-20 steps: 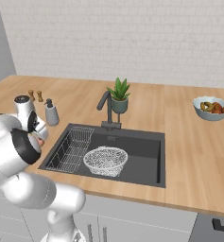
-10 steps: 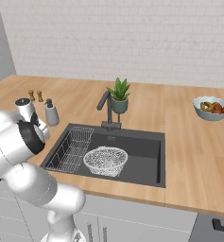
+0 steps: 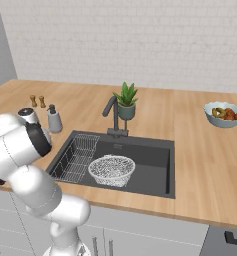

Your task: Put the colander in the sink, put the peach in the colander, and turn on the sink faucet and pour water over the colander.

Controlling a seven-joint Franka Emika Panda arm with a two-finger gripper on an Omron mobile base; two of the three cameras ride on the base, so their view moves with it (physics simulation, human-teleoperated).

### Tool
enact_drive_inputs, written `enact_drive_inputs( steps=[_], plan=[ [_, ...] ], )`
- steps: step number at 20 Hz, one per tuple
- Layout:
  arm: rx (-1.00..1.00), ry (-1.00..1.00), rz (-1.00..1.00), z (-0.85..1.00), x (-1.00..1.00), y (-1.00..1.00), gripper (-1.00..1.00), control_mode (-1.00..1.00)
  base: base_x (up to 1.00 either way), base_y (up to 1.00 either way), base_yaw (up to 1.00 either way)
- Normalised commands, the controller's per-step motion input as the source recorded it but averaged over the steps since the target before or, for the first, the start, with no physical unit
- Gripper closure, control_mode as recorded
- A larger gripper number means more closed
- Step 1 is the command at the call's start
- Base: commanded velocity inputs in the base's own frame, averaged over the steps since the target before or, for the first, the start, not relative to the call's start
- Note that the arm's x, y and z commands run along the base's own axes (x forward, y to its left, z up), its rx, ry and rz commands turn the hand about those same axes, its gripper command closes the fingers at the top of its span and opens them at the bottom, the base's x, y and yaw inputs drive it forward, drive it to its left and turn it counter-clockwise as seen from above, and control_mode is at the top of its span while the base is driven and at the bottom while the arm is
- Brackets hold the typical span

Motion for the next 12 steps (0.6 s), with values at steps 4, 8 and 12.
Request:
enact_drive_inputs(
  steps=[4, 8, 12],
  plan=[
    [0.00, 0.00, 0.03, -0.19, 0.07, 0.10, -1.00, -1.00, 0.00, 0.00, 0.00],
    [0.00, 0.00, 0.04, -0.18, 0.06, 0.06, -1.00, -1.00, 0.00, 0.00, 0.00],
    [-0.01, 0.00, 0.05, -0.20, 0.05, 0.03, -1.00, -1.00, 0.00, 0.00, 0.00]
  ],
)
